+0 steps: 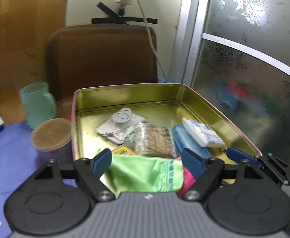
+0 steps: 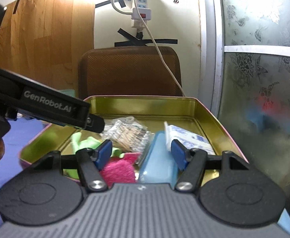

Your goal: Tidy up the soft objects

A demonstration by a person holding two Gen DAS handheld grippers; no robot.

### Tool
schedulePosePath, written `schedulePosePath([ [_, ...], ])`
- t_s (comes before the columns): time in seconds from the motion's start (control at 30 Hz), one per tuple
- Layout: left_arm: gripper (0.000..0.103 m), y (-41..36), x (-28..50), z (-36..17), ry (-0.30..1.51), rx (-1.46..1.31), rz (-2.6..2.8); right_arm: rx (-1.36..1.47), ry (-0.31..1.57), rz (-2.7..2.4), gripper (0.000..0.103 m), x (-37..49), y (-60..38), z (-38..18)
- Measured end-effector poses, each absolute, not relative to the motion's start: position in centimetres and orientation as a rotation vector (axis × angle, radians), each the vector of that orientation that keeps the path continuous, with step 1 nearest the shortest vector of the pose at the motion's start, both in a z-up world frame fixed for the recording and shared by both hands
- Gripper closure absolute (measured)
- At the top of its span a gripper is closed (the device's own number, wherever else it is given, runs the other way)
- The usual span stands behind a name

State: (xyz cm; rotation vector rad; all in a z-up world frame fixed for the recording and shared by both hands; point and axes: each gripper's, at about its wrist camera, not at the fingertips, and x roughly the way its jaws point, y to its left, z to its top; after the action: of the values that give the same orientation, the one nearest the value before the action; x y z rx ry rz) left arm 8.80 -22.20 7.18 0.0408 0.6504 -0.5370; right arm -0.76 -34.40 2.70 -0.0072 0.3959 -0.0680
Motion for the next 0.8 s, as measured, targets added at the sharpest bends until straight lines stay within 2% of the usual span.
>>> schedulePosePath([
  [0.13, 0.017, -19.9, 7.0, 7.5, 0.635, 0.056, -0.478, 0.005, 0.390, -0.063, 0.035, -2.1, -33.2, 2.9],
  [0.27, 0.001, -17.8, 5.3, 7.6, 0.626, 0.046, -0.437, 0.023, 0.389, -0.065, 0.035, -3.4, -32.0, 3.1],
  [0.3, 0.000, -17.3, 4.8, 7.7, 0.620, 0.045, -0.424, 0.027, 0.387, -0.066, 0.035, -3.7, -31.7, 3.2],
  [0.63, 0.000, -12.6, 1.1, 7.3, 0.639, 0.039, -0.336, 0.059, 0.403, -0.040, 0.032, -6.2, -28.4, 3.8],
  [0.73, 0.000, -11.3, 0.3, 7.0, 0.642, 0.049, -0.299, 0.072, 0.409, -0.027, 0.027, -7.0, -27.3, 3.7],
  [0.8, 0.000, -10.3, -0.3, 6.6, 0.644, 0.057, -0.275, 0.084, 0.412, -0.012, 0.020, -7.6, -26.5, 3.5],
])
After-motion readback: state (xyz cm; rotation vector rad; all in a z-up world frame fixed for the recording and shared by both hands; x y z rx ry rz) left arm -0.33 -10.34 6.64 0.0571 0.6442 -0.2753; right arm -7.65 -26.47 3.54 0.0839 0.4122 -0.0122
